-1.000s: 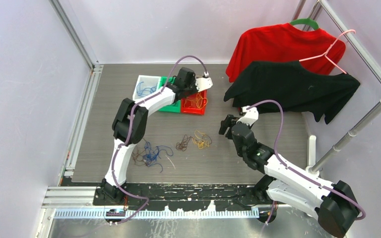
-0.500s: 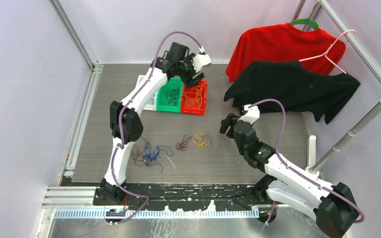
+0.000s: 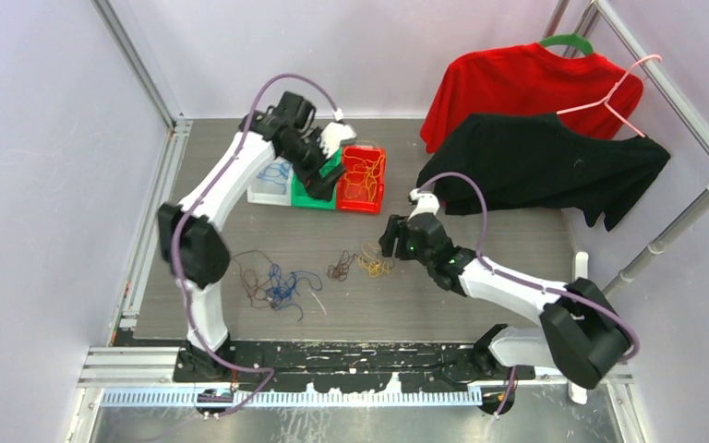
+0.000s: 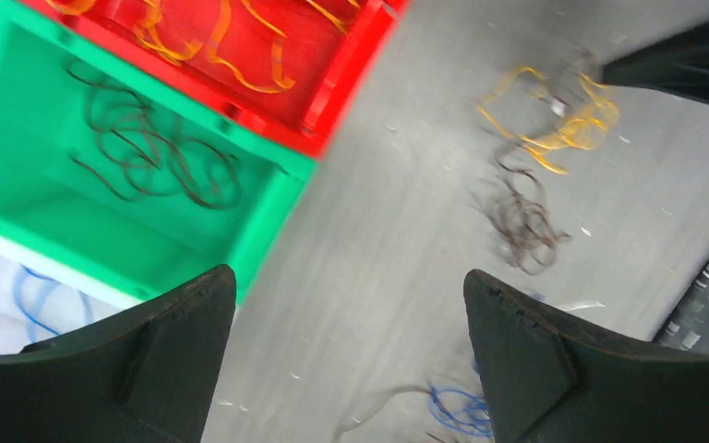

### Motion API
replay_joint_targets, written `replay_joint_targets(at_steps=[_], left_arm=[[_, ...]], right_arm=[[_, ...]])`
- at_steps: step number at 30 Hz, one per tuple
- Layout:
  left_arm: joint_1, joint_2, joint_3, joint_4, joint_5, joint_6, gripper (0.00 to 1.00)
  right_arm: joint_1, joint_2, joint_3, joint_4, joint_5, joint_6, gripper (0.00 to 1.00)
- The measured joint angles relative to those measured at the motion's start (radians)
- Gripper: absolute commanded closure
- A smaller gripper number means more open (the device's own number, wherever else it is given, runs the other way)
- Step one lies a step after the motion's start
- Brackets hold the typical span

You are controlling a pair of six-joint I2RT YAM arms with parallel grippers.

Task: Untangle the cables
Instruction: Place the cable in the bin, then pick up the cable at the center of the board.

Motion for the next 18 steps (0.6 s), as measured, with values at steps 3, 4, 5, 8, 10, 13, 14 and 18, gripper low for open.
replay_joint_targets(at_steps=[3,4,5,8,10,13,14,18], left_arm=[[0.005,-0.187,-0.192,-0.032,0.021,0.004,0.07],[0.008,-0.238,-0.238,-0.038,0.027,0.004,0.08],[0.013,-0.288,-0.282,-0.042,0.035,0.004,0.08],[0.026,-0.372,-0.344,-0.058,0.051,0.003,0.09],[0.035,-0.393,-0.355,-0.061,0.061,0.000,0.10],[0.039,-0.397,-0.361,-0.060,0.070,-0.003,0.11],[0.040,-0.397,-0.363,-0.060,0.071,-0.005,0.11],[0.043,-0.398,-0.364,-0.058,0.072,-0.025,0.11]], right_arm=[[0.000,0.081,0.028,0.028,-0.097,-0.032,0.33],[0.000,0.106,0.045,0.034,-0.138,-0.049,0.33],[0.000,0.126,0.064,0.034,-0.177,-0.064,0.33],[0.000,0.153,0.116,0.031,-0.270,-0.111,0.34],[0.003,0.153,0.141,0.024,-0.312,-0.143,0.34],[0.023,0.153,0.165,0.002,-0.345,-0.194,0.34],[0.032,0.153,0.171,-0.013,-0.348,-0.209,0.35],[0.114,0.187,0.223,-0.109,-0.311,-0.287,0.44]])
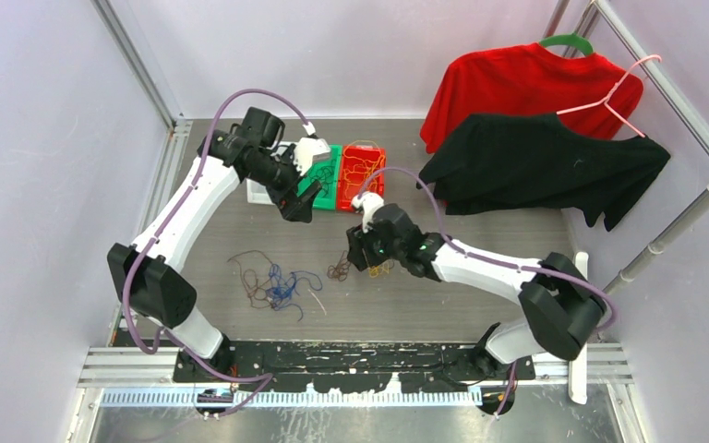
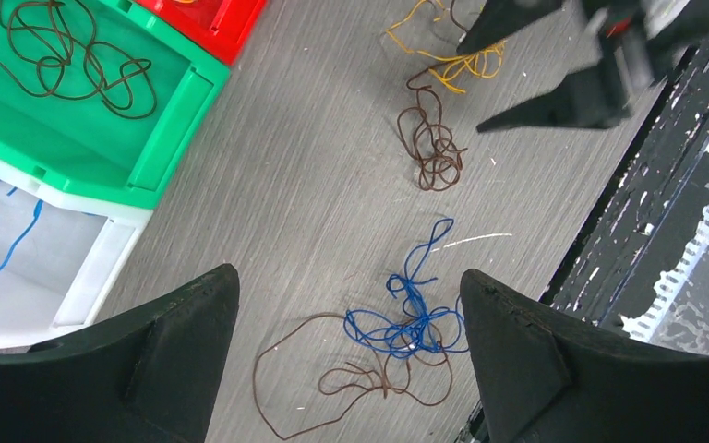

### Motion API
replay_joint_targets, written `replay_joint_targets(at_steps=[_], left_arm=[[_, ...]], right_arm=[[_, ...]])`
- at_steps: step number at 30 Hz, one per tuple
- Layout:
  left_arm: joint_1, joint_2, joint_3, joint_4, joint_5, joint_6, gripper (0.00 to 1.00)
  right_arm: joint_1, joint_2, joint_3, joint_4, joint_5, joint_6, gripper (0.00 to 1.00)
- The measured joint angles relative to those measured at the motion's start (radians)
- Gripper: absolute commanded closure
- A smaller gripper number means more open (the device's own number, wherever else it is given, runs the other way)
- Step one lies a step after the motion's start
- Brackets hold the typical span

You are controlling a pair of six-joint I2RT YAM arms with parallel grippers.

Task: Untangle the cables
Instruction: Pick up the cable at the center of the board.

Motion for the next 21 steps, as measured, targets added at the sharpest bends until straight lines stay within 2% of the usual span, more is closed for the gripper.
replay_joint_targets(at_steps=[7,12,15,21], left_arm=[[0.006,-0.040,0.000,0.003,-0.002,-0.017,0.11],[0.013,-0.113,-0.005,0.007,-0.004,-0.029,0.12],[0.013,-0.139,-0.010,0.006,-0.003,-0.030,0.12],[0.013,-0.147,-0.011,0.005,-0.003,-0.030,0.12]], right_arm=[[0.094,0.147,0.072,-0.110,0.169,-0.090,0.63],[0.110,0.164,0.080,-0.144,0.275,-0.122,0.64],[0.110,0.151,0.087,-0.149,0.288,-0.125,0.62],[0.110,0.047,0.087,-0.166,0.288,-0.114,0.45]])
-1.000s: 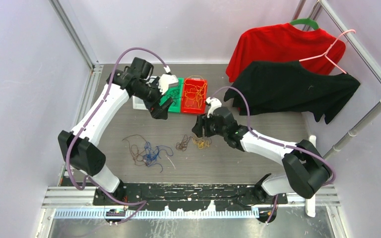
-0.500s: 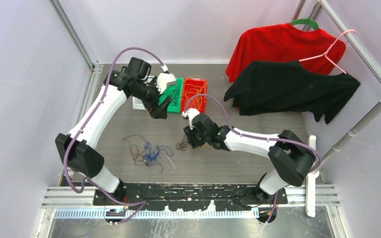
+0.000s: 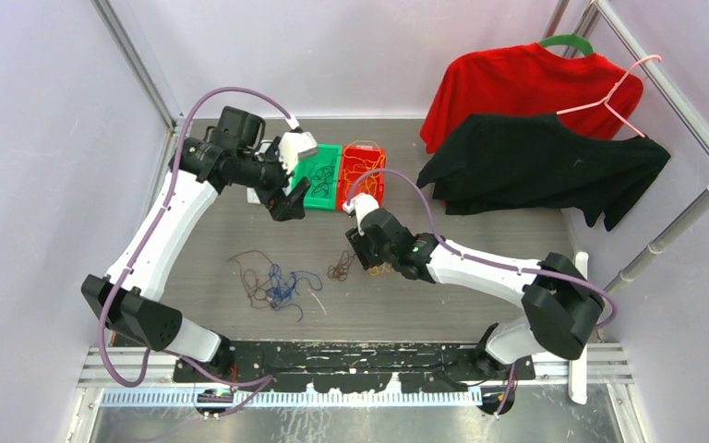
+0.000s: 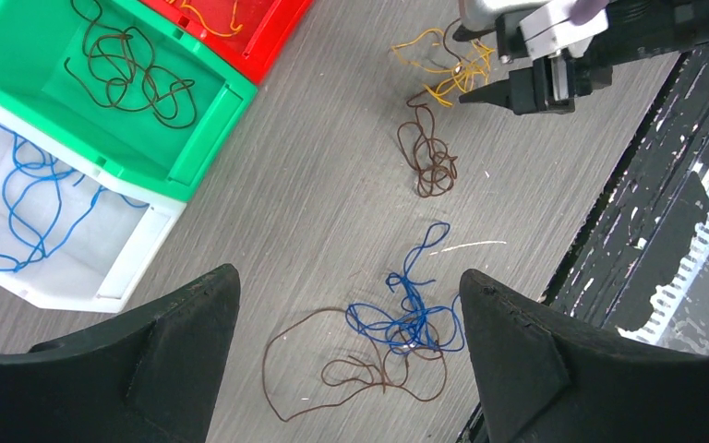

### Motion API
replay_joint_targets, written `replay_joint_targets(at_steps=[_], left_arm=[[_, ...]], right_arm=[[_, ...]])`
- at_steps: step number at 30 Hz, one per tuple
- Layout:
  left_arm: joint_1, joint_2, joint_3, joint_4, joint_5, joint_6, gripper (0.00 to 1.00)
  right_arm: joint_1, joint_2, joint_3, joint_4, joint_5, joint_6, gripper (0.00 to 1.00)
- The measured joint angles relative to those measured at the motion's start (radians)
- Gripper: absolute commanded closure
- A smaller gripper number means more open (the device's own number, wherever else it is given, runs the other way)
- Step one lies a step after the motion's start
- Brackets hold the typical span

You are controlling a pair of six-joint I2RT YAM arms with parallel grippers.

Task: Untangle the cables
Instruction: Pick up the cable at the center of the board.

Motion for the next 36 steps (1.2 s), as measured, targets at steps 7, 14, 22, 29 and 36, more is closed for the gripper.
replay_joint_targets(at_steps=[7,14,22,29,36], left_arm=[[0.000,0.000,0.000,0.000,0.004,-0.003,0.12],[0.000,0.000,0.000,0.002,0.014,-0.006,0.12],[0.000,-0.001,-0.003,0.008,0.019,-0.009,0.15],[0.000,-0.026,-0.027,0.038,0.059,-0.034,0.16],[-0.003,-0.070,-0.063,0.036,0.124,-0.051,0.16]], right_arm=[[-0.001,0.024,0.032,-0.010,0.026,0.003,0.43],[-0.001,0.139,0.049,-0.026,0.060,-0.024,0.69],[-0.001,0.093,0.024,0.023,0.130,-0.024,0.99],[-0.001,-0.240,-0.063,0.129,0.104,0.023,0.99],[-0.005,-0.387,-0.060,0.246,0.047,0.086,0.99]])
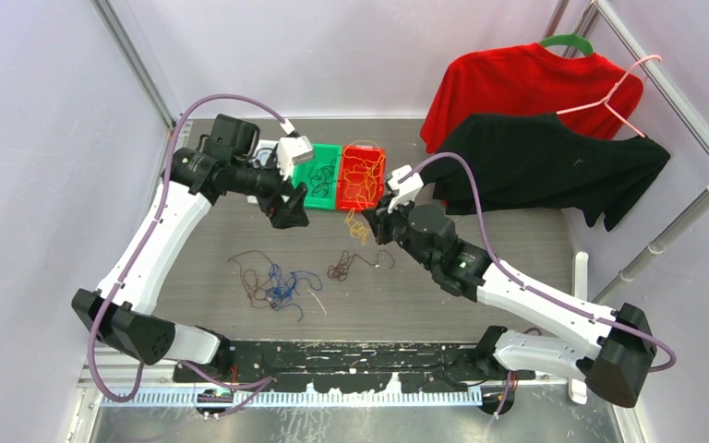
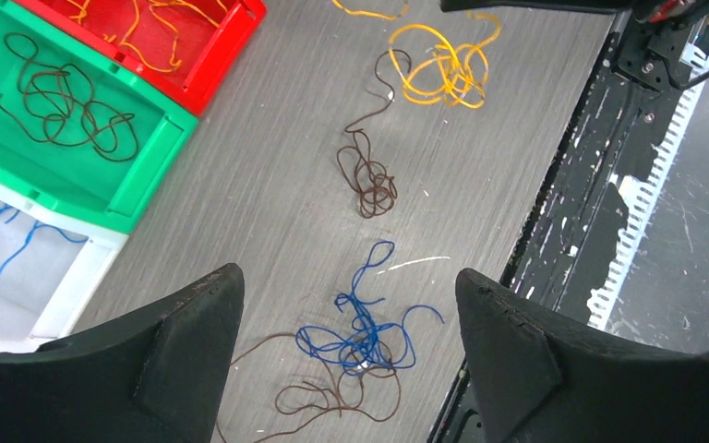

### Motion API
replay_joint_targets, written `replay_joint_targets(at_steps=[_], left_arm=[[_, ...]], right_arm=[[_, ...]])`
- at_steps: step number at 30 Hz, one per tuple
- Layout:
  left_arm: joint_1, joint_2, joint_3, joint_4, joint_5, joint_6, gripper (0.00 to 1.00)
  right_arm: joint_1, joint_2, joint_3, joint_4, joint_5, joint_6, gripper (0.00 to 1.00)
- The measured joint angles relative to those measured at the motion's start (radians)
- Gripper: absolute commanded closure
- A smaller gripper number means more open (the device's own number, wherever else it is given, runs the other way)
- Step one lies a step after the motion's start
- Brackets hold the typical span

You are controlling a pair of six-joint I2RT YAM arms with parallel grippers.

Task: Untangle the cables
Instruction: Pick up the cable at the center of the board, then place the cable in the bin.

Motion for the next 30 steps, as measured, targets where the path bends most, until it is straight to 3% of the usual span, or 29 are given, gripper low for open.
replay_joint_targets(at_steps=[5,11,15,17,22,25,30], left_arm=[[-0.002,-0.026,-0.021,-0.010,-0.004,-0.008,0.15],[0.006,-0.050,-0.019,-0.023,-0.082,-0.034,0.02],[0.048,-0.054,-0.016,-0.036,-0.122,-0.061,0.01],[0.071,-0.056,-0.016,-0.039,-0.133,-0.074,0.00],[0.095,-0.053,0.000,-0.061,-0.197,-0.096,0.00],[0.101,-0.042,0.041,-0.069,-0.246,-0.110,0.00],[0.113,0.003,0.144,-0.105,-0.306,-0.111,0.00]], right_arm=[[-0.040,0.095,0.078,0.005,0.012,0.003,0.99],[-0.172,0.364,0.301,0.019,0.023,-0.028,0.97],[-0.232,0.531,0.401,0.037,0.026,-0.082,0.96],[-0.257,0.631,0.456,0.037,0.026,-0.116,0.88],[-0.275,0.792,0.542,0.005,0.026,-0.184,0.52],[-0.274,0.839,0.599,-0.038,0.026,-0.222,0.46],[-0.274,0.817,0.632,-0.054,0.026,-0.254,0.44]])
